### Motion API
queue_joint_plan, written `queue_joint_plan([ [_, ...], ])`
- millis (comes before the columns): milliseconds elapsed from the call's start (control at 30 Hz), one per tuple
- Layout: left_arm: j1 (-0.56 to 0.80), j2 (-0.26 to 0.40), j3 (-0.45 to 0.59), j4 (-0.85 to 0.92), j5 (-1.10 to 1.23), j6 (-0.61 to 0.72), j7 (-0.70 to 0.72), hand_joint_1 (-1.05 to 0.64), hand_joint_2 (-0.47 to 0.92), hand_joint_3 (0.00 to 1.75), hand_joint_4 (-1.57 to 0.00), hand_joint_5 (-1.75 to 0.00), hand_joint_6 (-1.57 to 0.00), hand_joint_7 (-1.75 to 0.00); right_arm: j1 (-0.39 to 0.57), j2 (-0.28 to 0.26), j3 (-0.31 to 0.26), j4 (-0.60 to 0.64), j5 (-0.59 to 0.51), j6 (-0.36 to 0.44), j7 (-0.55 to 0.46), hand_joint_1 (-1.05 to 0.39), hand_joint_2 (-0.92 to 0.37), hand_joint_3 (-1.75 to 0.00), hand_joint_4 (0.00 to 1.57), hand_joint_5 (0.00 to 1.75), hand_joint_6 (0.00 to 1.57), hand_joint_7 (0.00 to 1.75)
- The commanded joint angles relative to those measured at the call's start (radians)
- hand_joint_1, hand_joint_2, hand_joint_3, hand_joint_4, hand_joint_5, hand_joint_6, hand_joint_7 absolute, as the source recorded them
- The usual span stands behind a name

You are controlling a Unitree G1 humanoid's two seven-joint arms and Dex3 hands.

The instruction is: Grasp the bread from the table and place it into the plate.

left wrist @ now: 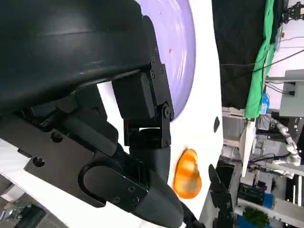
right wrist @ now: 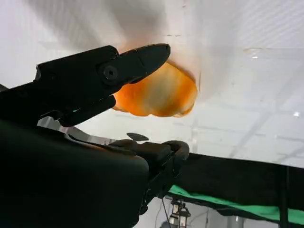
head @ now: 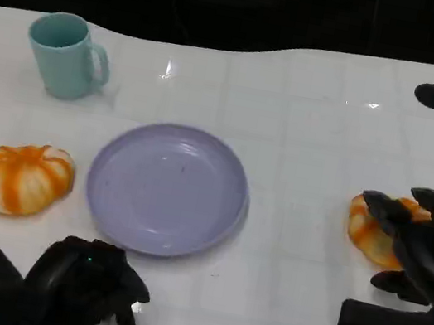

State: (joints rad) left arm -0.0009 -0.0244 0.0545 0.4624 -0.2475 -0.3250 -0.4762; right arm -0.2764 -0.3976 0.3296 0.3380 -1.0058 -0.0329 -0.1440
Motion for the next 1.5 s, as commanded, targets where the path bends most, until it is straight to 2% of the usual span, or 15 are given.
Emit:
queue_joint_plan([
  [33, 0.012, 0.015, -0.001, -0.005, 0.014, -0.01, 0.006, -1.05, 0.79, 0.0, -1.51, -0.91, -1.57, -0.5, -0.055, -0.003, 0.029, 0.099, 0.018, 0.0, -0.043, -0.48, -0.82, 0.0, 0.02, 0.35, 0.27, 0.01],
  [500, 0.012, 0.014, 0.001, 0.0, 0.016, -0.019, 0.005, -1.05, 0.79, 0.0, -1.51, -0.92, -1.57, -0.5, -0.23, 0.043, 0.135, 0.414, 0.04, 0.007, -0.153, -0.49, -0.86, -0.01, 0.08, 0.34, 0.3, 0.01],
  [567, 0.014, 0.013, 0.001, -0.003, 0.019, -0.018, 0.007, -1.05, 0.79, 0.01, -1.51, -0.92, -1.57, -0.51, -0.25, 0.049, 0.141, 0.452, 0.054, -0.007, -0.172, -0.47, -0.88, -0.01, 0.14, 0.34, 0.33, 0.02],
  [667, 0.017, 0.012, 0.001, -0.01, 0.021, -0.013, 0.009, -1.05, 0.79, 0.0, -1.51, -0.92, -1.57, -0.51, -0.273, 0.053, 0.144, 0.51, 0.082, -0.073, -0.247, -0.34, -0.91, 0.0, 0.58, 0.3, 0.59, 0.06],
  [700, 0.018, 0.012, 0.001, -0.011, 0.022, -0.012, 0.009, -1.05, 0.79, 0.0, -1.51, -0.92, -1.57, -0.51, -0.279, 0.053, 0.144, 0.527, 0.092, -0.1, -0.275, -0.3, -0.92, -0.01, 0.78, 0.36, 0.73, 0.11],
  [733, 0.018, 0.012, 0.001, -0.012, 0.023, -0.013, 0.008, -1.05, 0.79, 0.0, -1.51, -0.92, -1.57, -0.51, -0.283, 0.052, 0.146, 0.545, 0.098, -0.126, -0.304, -0.27, -0.92, -0.03, 0.89, 0.78, 0.96, 0.19],
  [767, 0.018, 0.012, 0.0, -0.012, 0.024, -0.013, 0.007, -1.05, 0.79, 0.0, -1.51, -0.93, -1.57, -0.51, -0.287, 0.052, 0.15, 0.56, 0.103, -0.146, -0.325, -0.25, -0.91, -0.02, 0.88, 1.25, 1.01, 0.49],
  [800, 0.018, 0.012, 0.0, -0.012, 0.023, -0.014, 0.007, -1.05, 0.79, 0.0, -1.51, -0.93, -1.57, -0.51, -0.291, 0.051, 0.154, 0.574, 0.106, -0.164, -0.341, -0.25, -0.92, -0.01, 0.9, 1.49, 0.99, 0.77],
  [833, 0.018, 0.012, 0.0, -0.013, 0.023, -0.013, 0.007, -1.05, 0.79, 0.0, -1.51, -0.93, -1.57, -0.51, -0.292, 0.05, 0.157, 0.587, 0.111, -0.184, -0.362, -0.23, -0.92, -0.04, 0.89, 1.64, 0.89, 1.17],
  [867, 0.019, 0.011, 0.0, -0.014, 0.022, -0.011, 0.008, -1.05, 0.79, 0.0, -1.51, -0.93, -1.57, -0.51, -0.294, 0.049, 0.162, 0.6, 0.112, -0.2, -0.384, -0.21, -0.92, -0.07, 0.89, 1.69, 0.78, 1.45],
  [933, 0.019, 0.011, 0.0, -0.015, 0.024, -0.013, 0.009, -1.05, 0.79, 0.01, -1.51, -0.93, -1.57, -0.51, -0.298, 0.051, 0.168, 0.624, 0.115, -0.221, -0.421, -0.19, -0.92, -0.12, 0.88, 1.74, 0.68, 1.68],
  [1033, 0.02, 0.012, 0.0, -0.017, 0.023, -0.012, 0.007, -1.05, 0.79, 0.01, -1.51, -0.93, -1.57, -0.51, -0.301, 0.053, 0.174, 0.644, 0.119, -0.242, -0.459, -0.18, -0.91, -0.19, 0.87, 1.74, 0.66, 1.73],
  [1167, 0.021, 0.011, 0.004, -0.015, 0.01, -0.009, -0.004, -1.05, 0.78, 0.0, -1.5, -0.93, -1.57, -0.5, -0.302, 0.053, 0.181, 0.653, 0.124, -0.25, -0.493, -0.19, -0.68, -0.62, 0.85, 1.75, 0.63, 1.75],
  [1300, 0.019, 0.011, 0.004, -0.012, 0.009, -0.009, -0.004, -1.05, 0.78, 0.0, -1.5, -0.93, -1.57, -0.49, -0.302, 0.053, 0.183, 0.662, 0.131, -0.284, -0.568, -0.19, -0.62, -0.72, 0.87, 1.75, 0.65, 1.75],
  [1500, 0.019, 0.011, 0.003, -0.014, 0.02, -0.012, 0.006, -1.05, 0.79, 0.0, -1.5, -0.93, -1.57, -0.5, -0.307, 0.056, 0.184, 0.656, 0.139, -0.318, -0.627, -0.16, -0.47, -0.99, 0.9, 1.75, 0.67, 1.75],
])
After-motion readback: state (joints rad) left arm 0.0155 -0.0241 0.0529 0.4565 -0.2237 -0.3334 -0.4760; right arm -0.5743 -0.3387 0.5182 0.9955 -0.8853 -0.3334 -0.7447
